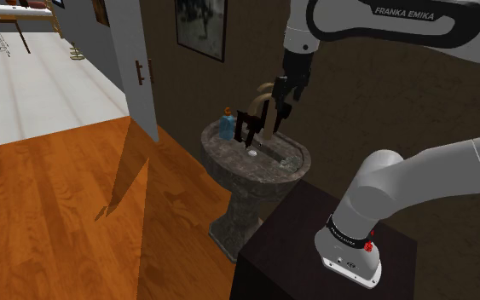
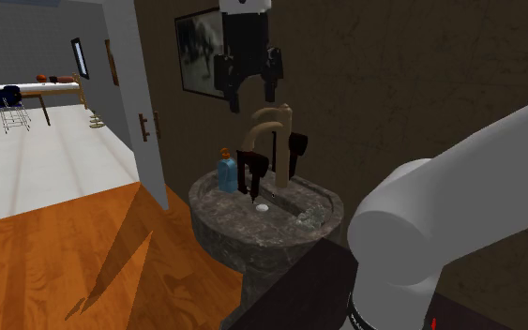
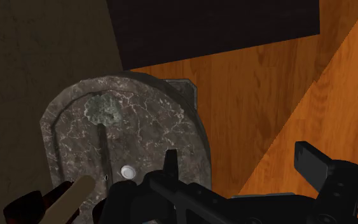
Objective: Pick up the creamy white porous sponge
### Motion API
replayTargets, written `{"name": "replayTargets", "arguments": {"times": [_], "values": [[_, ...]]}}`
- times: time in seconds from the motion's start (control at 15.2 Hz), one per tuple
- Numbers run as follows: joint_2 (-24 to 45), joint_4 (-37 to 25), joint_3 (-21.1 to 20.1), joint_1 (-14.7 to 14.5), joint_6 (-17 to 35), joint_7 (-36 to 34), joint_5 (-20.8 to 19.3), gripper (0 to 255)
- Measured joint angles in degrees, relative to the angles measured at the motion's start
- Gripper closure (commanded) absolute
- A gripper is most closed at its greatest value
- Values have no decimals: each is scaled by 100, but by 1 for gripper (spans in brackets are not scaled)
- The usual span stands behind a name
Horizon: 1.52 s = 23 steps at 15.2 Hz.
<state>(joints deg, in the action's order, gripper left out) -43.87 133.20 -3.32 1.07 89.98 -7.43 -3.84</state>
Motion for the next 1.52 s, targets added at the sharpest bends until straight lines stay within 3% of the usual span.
{"name": "replayTargets", "arguments": {"times": [0.26, 0.66, 1.52], "values": [[19, 267, 190, 95, 299, 91, -72, 0], [209, 917, 802, 410, 1187, 418, -322, 0], [1644, 1641, 2193, 1001, 3405, 1187, -614, 0]]}}
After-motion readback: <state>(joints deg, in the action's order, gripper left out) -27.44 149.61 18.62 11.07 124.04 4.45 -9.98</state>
